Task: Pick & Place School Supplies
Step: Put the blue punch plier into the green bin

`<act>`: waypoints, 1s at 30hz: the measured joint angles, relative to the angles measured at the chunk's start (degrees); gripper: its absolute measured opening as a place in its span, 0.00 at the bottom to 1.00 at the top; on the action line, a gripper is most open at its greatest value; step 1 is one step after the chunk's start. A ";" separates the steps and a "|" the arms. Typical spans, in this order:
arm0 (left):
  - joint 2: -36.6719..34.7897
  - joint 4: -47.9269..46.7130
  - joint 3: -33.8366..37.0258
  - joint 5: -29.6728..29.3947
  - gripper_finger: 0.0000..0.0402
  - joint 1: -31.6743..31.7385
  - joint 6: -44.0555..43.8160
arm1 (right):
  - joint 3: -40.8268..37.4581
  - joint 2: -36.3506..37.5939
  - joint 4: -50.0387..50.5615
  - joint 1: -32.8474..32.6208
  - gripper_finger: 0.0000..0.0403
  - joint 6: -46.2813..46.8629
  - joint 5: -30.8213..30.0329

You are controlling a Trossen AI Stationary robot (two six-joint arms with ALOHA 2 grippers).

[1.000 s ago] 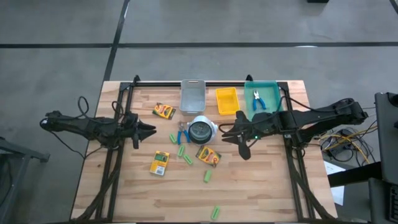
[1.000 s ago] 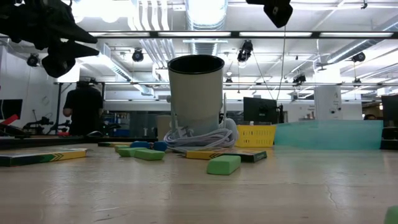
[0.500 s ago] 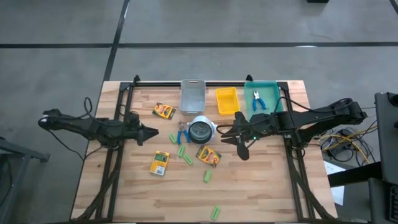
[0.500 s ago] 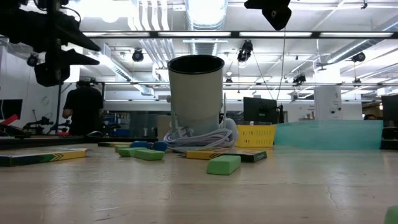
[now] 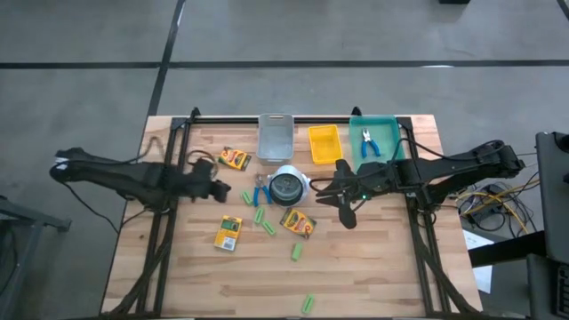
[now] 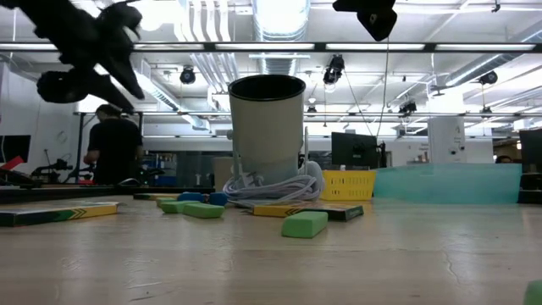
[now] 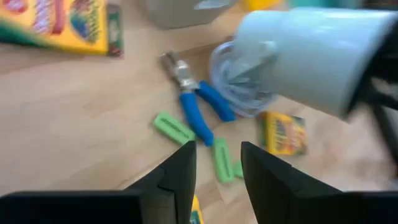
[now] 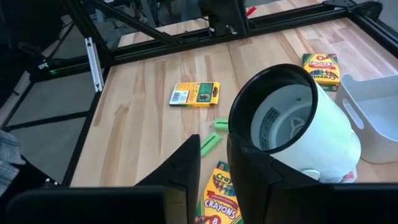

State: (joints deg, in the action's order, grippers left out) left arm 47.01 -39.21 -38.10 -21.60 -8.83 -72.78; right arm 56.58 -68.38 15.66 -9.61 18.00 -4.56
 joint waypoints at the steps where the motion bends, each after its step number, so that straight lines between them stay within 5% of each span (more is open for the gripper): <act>1: 1.57 0.24 -0.90 0.08 0.33 0.38 -0.40 | 0.00 0.00 0.00 0.00 0.20 0.01 0.00; 9: 11.48 1.25 -7.72 5.31 0.33 3.60 3.35 | 0.00 0.00 -0.02 0.00 0.21 0.00 -0.02; 16: 17.23 2.55 -9.11 10.41 0.33 6.64 -2.31 | 0.00 0.00 -0.02 0.00 0.18 0.02 -0.02; 30: 24.78 8.50 -8.53 9.99 0.33 8.56 -2.48 | 0.00 0.02 -0.02 -0.01 0.20 0.00 -0.02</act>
State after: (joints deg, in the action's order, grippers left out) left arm 71.79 -30.71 -46.63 -11.61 -0.27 -75.26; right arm 56.58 -68.36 15.64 -9.62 18.00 -4.58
